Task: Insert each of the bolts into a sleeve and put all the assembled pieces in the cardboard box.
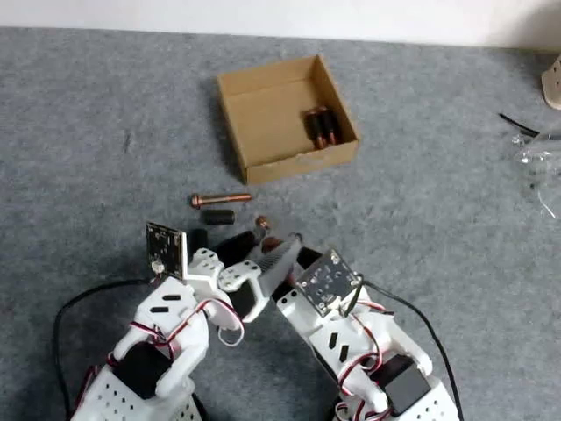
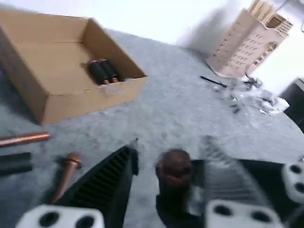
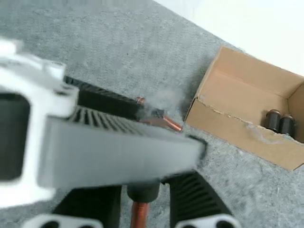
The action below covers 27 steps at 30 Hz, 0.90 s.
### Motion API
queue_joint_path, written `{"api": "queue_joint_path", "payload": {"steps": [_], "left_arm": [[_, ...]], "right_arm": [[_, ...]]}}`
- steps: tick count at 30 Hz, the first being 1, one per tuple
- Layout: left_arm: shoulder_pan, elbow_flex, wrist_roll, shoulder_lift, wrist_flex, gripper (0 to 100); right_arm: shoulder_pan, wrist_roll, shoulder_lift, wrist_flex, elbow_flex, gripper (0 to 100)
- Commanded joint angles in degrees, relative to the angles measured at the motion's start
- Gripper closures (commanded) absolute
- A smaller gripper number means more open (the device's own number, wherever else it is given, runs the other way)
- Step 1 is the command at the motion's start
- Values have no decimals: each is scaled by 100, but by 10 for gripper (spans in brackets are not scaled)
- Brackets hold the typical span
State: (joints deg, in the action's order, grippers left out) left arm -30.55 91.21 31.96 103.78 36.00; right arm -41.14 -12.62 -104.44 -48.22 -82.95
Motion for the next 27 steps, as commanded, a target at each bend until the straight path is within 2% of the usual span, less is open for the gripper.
{"api": "queue_joint_path", "payload": {"steps": [1,3,6,9,22,27], "left_arm": [[57,-119,273,66,220,576],[75,-242,510,66,237,565],[505,-356,941,66,237,564],[971,-497,1029,66,220,564],[2211,-585,985,57,237,565],[2281,-532,273,48,246,565]], "right_arm": [[75,-70,-92,242,75,995],[75,-70,-92,242,75,995],[75,-70,-92,242,75,995],[75,-70,-92,242,75,995],[92,-70,-92,251,75,995],[303,-70,-92,259,75,995]]}}
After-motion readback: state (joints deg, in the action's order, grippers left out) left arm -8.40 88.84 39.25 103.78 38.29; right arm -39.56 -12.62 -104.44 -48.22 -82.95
